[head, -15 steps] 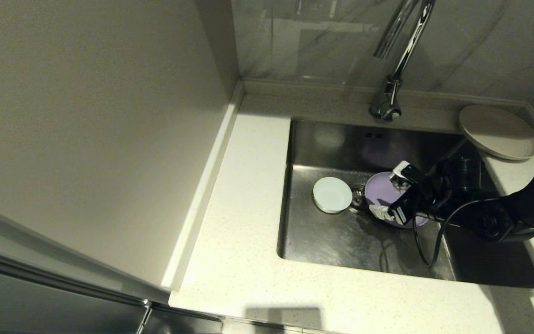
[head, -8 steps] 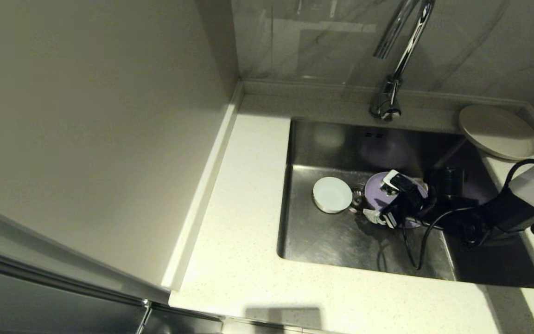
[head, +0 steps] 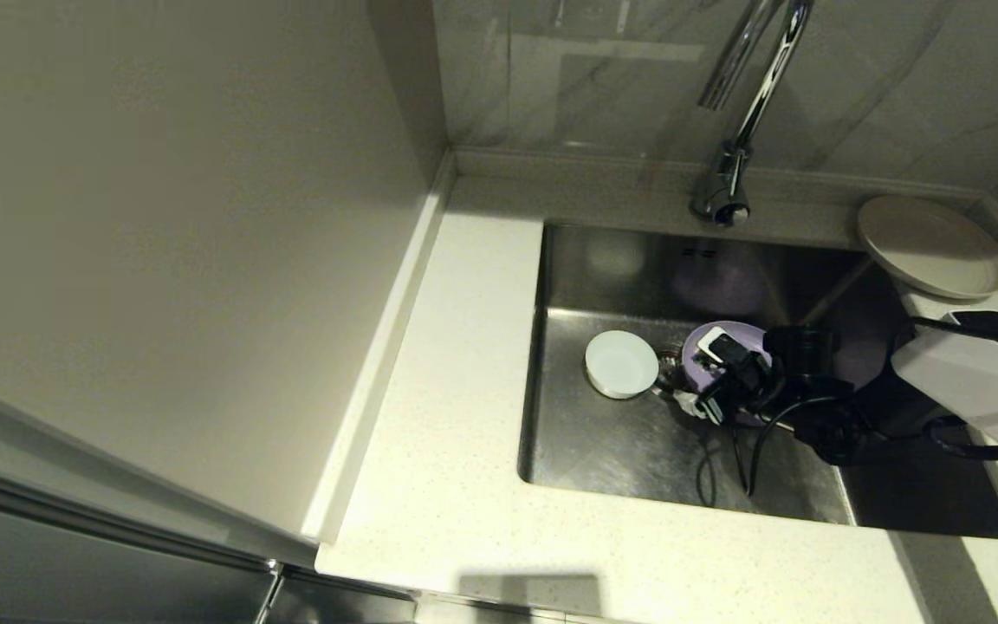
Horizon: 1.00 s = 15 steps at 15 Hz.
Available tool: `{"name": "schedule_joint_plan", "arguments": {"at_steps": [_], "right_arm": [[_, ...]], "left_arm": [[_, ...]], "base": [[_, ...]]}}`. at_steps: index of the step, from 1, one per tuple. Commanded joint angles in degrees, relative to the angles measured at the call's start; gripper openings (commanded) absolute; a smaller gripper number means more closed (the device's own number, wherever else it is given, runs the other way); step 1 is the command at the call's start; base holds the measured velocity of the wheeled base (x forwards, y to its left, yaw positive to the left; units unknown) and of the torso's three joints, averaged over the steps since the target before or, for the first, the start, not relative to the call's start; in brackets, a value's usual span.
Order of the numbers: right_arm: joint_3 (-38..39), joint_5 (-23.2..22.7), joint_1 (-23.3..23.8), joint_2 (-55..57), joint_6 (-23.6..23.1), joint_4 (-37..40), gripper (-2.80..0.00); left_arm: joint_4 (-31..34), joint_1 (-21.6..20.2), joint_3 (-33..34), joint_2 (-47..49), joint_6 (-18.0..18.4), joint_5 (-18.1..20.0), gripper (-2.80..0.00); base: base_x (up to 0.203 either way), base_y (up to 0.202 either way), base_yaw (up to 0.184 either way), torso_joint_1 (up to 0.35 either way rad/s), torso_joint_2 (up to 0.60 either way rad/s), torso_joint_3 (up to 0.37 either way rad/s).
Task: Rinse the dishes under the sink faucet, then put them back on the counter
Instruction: Put a plate back to the table from the sink
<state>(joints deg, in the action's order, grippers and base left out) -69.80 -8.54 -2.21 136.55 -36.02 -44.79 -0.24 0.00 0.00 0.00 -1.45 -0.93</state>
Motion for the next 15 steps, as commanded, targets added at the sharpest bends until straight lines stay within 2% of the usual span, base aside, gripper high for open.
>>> {"name": "schedule_joint_plan", "arguments": {"at_steps": [1,7,14,15], "right_arm": [[-1.4,0.45,-0.28,1.9,-0.2,-0.3,0.0],[-5.93,2.28,-0.34,4.66,-0.28,-0.39,0.0],[-5.53,2.65,-0.26,4.84,-2.83,-0.56,0.0],[-5.45,2.65,-0.25,4.77,-3.01,-0.56,-2.8]], "left_arm": [[-0.02,0.0,0.0,-0.18,-0.04,-0.04,-2.8],[-0.02,0.0,0.0,-0.18,-0.04,-0.04,-2.8],[-0.02,0.0,0.0,-0.18,-0.04,-0.04,-2.8],[-0.02,0.0,0.0,-0.18,-0.04,-0.04,-2.8]], "base": [[0.0,0.0,0.0,0.0,0.0,0.0],[0.0,0.0,0.0,0.0,0.0,0.0],[0.0,0.0,0.0,0.0,0.0,0.0],[0.0,0.0,0.0,0.0,0.0,0.0]]}}
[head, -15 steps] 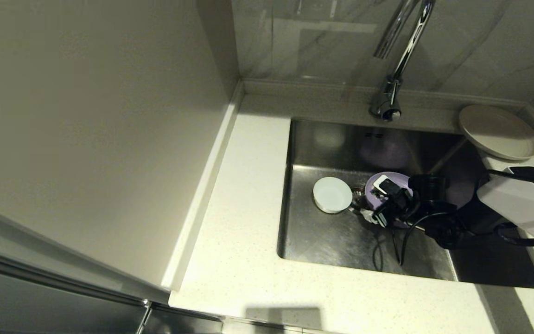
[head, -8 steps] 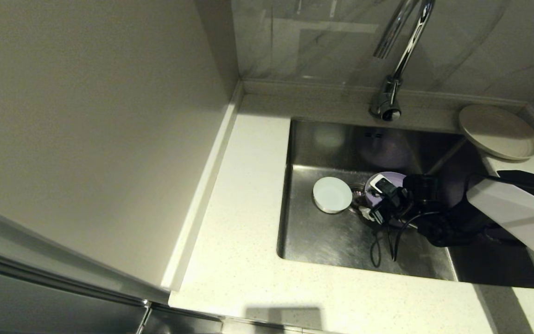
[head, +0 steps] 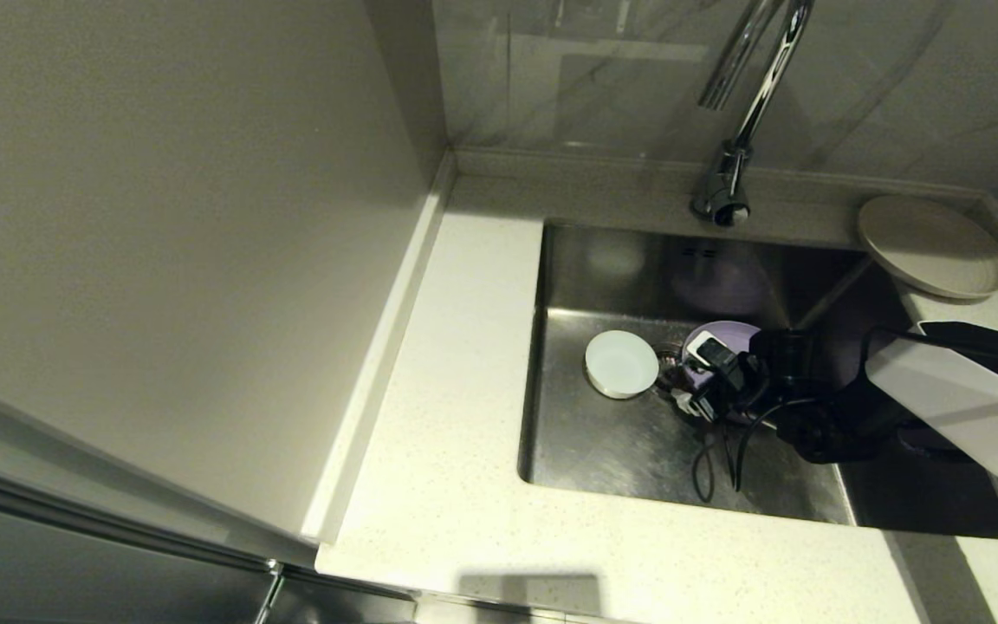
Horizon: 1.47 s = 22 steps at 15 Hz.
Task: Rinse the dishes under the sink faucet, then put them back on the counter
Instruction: Put a plate back to the table from the sink
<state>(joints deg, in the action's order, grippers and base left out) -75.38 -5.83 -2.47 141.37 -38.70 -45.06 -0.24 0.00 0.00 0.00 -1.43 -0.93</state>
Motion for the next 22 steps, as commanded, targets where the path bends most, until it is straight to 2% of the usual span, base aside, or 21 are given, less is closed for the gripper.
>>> {"name": "schedule_joint_plan", "arguments": {"at_steps": [1,11,22], "right_arm": [[0.23,-0.06,0.01,-0.05,-0.32,-0.29,-2.8],[1.02,-0.13,0.06,-1.55,-0.16,-0.29,-2.8],[12.13,-0.15,0.01,-16.52,0.12,-0.35,-2.8]], "left_arm": [[-0.02,0.0,0.0,-0.18,-0.07,-0.03,-2.8],[-0.02,0.0,0.0,-0.25,-0.03,-0.03,-2.8],[-0.02,0.0,0.0,-0.18,0.02,-0.03,-2.8]], "base": [[0.0,0.0,0.0,0.0,0.0,0.0],[0.0,0.0,0.0,0.0,0.0,0.0],[0.0,0.0,0.0,0.0,0.0,0.0]]}}
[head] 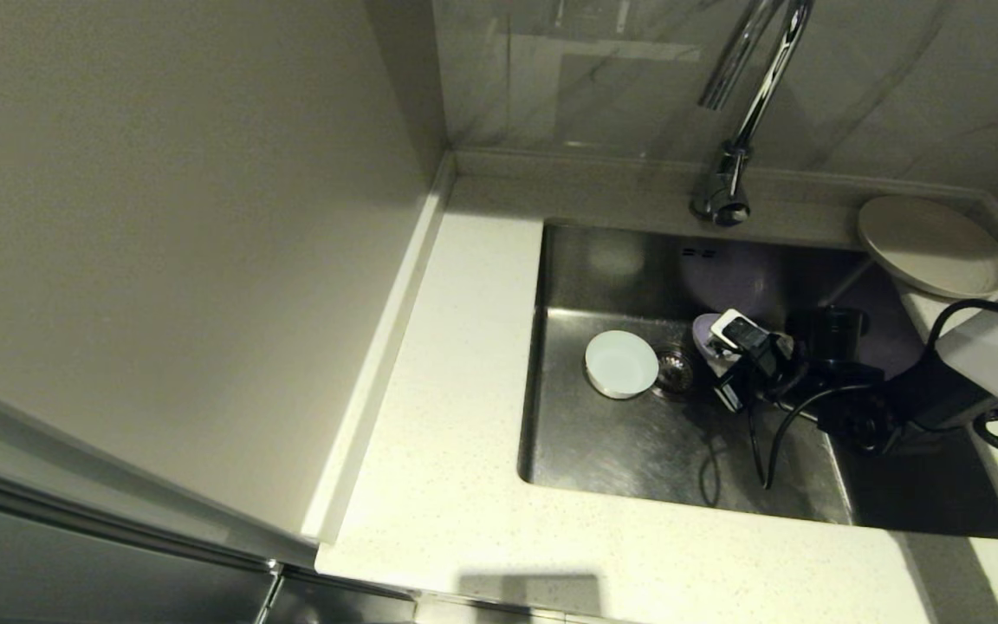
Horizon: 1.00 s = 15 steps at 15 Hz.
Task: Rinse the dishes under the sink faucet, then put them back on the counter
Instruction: Put a plate back to the table from the sink
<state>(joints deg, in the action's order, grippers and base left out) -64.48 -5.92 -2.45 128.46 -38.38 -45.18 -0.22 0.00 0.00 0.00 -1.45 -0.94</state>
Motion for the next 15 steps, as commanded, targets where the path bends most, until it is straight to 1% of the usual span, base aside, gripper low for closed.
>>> {"name": "schedule_joint_plan", "arguments": {"at_steps": [1,4,5,6,7,8,9,11,12,13,14,15], "right_arm": [[2.13,-0.05,-0.01,-5.1,-0.15,-0.23,-2.8],[4.82,-0.02,0.04,-9.42,0.07,-0.26,-2.8],[5.94,-0.19,0.12,-11.21,1.54,-0.2,-2.8],[6.85,-0.41,0.25,-12.9,4.96,0.07,-2.8],[7.89,-0.58,0.31,-14.76,7.25,0.76,-2.8],[9.39,-1.02,0.56,-16.78,8.49,1.36,-2.8],[10.99,-2.14,0.91,-18.91,10.05,1.76,-2.8],[14.01,-5.86,1.27,-24.18,14.51,4.12,-2.8],[15.03,-7.4,1.33,-27.02,16.14,6.34,-2.8],[15.61,-9.29,1.36,-30.27,18.13,10.23,-2.8],[15.42,-11.94,1.35,-33.4,21.06,16.15,-2.8],[13.93,-14.94,1.28,-35.97,25.51,23.5,-2.8]], "left_arm": [[-0.04,0.0,0.0,-0.18,-0.03,-0.03,-2.8],[-0.04,0.0,0.0,-0.18,-0.04,-0.03,-2.8],[-0.04,0.0,0.0,-0.18,-0.04,-0.03,-2.8],[-0.04,0.0,0.0,-0.18,0.04,-0.03,-2.8],[-0.04,0.0,0.0,-0.18,-0.04,-0.03,-2.8],[-0.04,0.0,0.0,-0.18,-0.04,-0.03,-2.8],[-0.04,0.0,0.0,-0.18,-0.04,-0.03,-2.8],[-0.04,0.0,0.0,-0.18,-0.04,-0.03,-2.8],[-0.04,0.0,0.0,-0.18,-0.04,-0.03,-2.8],[-0.04,0.0,0.0,-0.18,0.02,-0.03,-2.8],[-0.04,0.0,0.0,-0.18,-0.04,-0.03,-2.8],[-0.04,0.0,0.0,-0.18,-0.04,-0.03,-2.8]], "base": [[0.0,0.0,0.0,0.0,0.0,0.0],[0.0,0.0,0.0,0.0,0.0,0.0],[0.0,0.0,0.0,0.0,0.0,0.0],[0.0,0.0,0.0,0.0,0.0,0.0],[0.0,0.0,0.0,0.0,0.0,0.0],[0.0,0.0,0.0,0.0,0.0,0.0],[0.0,0.0,0.0,0.0,0.0,0.0],[0.0,0.0,0.0,0.0,0.0,0.0],[0.0,0.0,0.0,0.0,0.0,0.0],[0.0,0.0,0.0,0.0,0.0,0.0],[0.0,0.0,0.0,0.0,0.0,0.0],[0.0,0.0,0.0,0.0,0.0,0.0]]}}
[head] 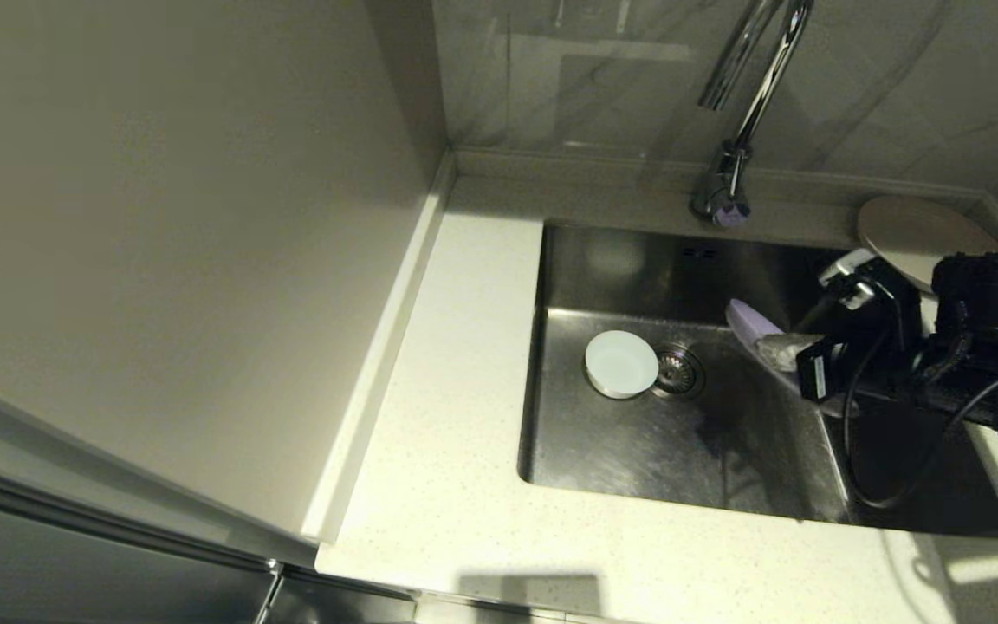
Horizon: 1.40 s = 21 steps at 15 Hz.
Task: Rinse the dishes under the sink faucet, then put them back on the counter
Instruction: Put a plate back to the table from the sink
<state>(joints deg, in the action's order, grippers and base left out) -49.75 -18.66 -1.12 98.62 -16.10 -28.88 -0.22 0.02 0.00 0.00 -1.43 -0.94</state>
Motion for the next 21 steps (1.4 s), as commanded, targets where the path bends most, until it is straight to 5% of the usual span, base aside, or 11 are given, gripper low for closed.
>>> {"name": "schedule_joint_plan", "arguments": {"at_steps": [1,4,8,11,14,18,21], "right_arm": [[-4.55,-4.77,-0.37,-7.82,8.99,14.46,-2.8],[-22.13,-9.22,-2.31,-9.09,27.32,35.06,-2.8],[-42.16,-22.24,-4.05,-7.53,53.87,58.38,-2.8],[-38.48,-24.34,-4.92,-6.97,55.84,62.04,-2.8],[-32.23,-22.92,-5.16,-6.55,50.76,61.9,-2.8],[-46.81,-26.05,-6.46,-6.58,60.84,62.45,-2.8],[-42.9,-27.46,-9.4,-6.26,62.54,62.61,-2.8]], "left_arm": [[-0.04,-0.02,0.0,-0.18,-0.06,-0.03,-2.8],[-0.04,-0.02,0.0,-0.18,-0.06,-0.03,-2.8],[-0.04,-0.02,0.0,-0.18,0.02,-0.03,-2.8],[-0.04,-0.02,0.0,-0.18,-0.06,-0.03,-2.8],[-0.04,-0.02,0.0,-0.18,-0.06,-0.03,-2.8],[-0.04,-0.02,0.0,-0.18,-0.04,-0.03,-2.8],[-0.04,-0.02,0.0,-0.18,-0.06,-0.03,-2.8]], "base": [[0.0,0.0,0.0,0.0,0.0,0.0],[0.0,0.0,0.0,0.0,0.0,0.0],[0.0,0.0,0.0,0.0,0.0,0.0],[0.0,0.0,0.0,0.0,0.0,0.0],[0.0,0.0,0.0,0.0,0.0,0.0],[0.0,0.0,0.0,0.0,0.0,0.0],[0.0,0.0,0.0,0.0,0.0,0.0]]}}
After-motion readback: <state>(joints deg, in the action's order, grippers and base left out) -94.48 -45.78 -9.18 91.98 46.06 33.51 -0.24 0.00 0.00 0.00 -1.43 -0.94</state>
